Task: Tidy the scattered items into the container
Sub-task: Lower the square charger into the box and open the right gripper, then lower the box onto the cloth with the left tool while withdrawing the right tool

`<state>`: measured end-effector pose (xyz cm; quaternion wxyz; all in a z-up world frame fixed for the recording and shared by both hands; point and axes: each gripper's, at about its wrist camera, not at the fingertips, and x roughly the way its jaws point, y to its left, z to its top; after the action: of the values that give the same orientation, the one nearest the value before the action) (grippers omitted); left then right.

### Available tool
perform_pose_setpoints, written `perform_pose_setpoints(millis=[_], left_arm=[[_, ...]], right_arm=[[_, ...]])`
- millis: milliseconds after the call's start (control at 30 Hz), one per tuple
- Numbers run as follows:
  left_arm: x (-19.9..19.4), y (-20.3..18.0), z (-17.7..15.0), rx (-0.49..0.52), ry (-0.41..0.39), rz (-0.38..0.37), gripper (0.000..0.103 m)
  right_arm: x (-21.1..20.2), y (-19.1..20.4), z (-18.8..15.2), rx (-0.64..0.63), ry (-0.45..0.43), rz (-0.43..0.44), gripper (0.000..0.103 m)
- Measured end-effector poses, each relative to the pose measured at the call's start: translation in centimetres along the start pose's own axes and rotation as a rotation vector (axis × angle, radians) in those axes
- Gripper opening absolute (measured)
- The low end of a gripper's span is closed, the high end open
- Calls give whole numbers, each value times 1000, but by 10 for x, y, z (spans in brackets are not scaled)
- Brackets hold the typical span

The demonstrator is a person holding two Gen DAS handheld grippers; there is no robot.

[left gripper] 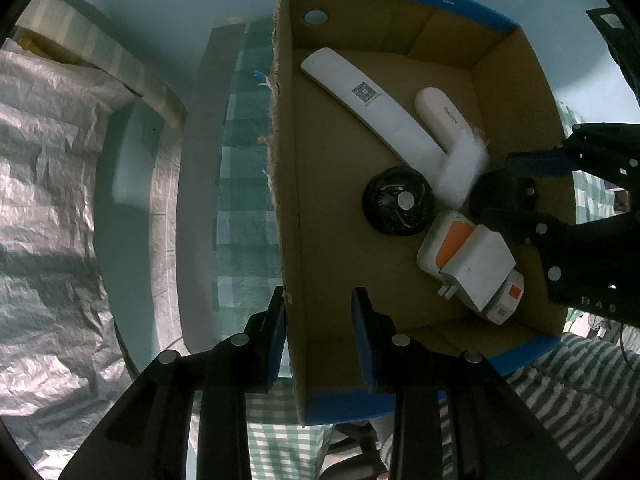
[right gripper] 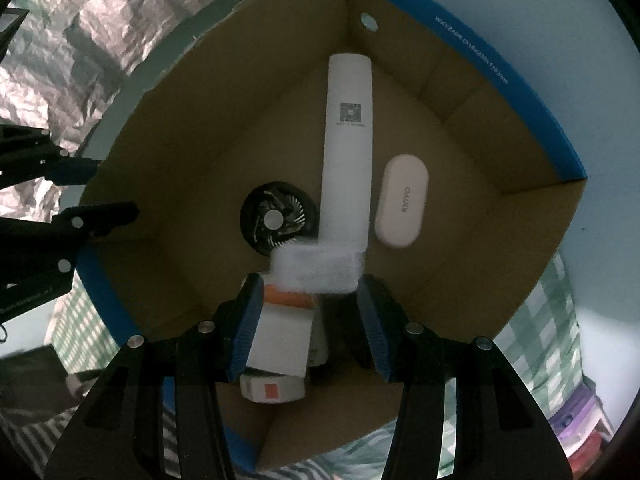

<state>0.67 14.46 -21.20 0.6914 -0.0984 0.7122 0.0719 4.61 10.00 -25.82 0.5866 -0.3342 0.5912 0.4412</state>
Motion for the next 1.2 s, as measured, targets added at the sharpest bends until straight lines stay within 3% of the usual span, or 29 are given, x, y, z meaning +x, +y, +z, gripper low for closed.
perform_pose_setpoints(millis=[433, 467, 533, 700, 833, 967, 1200], left_arm=[[-19, -1, -8, -8, -37, 20, 33], [-25, -2, -10, -13, -51, 27, 36], [-36, -4, -13, -30, -82, 32, 52], [-69, -16, -18, -52, -162, 46, 66], [-88, -27, -20, -29, -204, 75, 74], [-109, -35, -20, -24, -256, 94, 81], [-145, -48, -26, -42, -336, 71, 89]], right_arm=[[-18, -27, -7, 140, -70, -29, 49], [-21, -30, -8, 156, -78, -30, 49], [-26, -32, -9, 181, -96, -36, 50], [-53, -39, -15, 232, -153, -48, 57], [-82, -44, -23, 275, -215, -50, 58], [-113, -45, -33, 306, -283, -76, 67], [-161, -51, -56, 363, -378, -87, 70]])
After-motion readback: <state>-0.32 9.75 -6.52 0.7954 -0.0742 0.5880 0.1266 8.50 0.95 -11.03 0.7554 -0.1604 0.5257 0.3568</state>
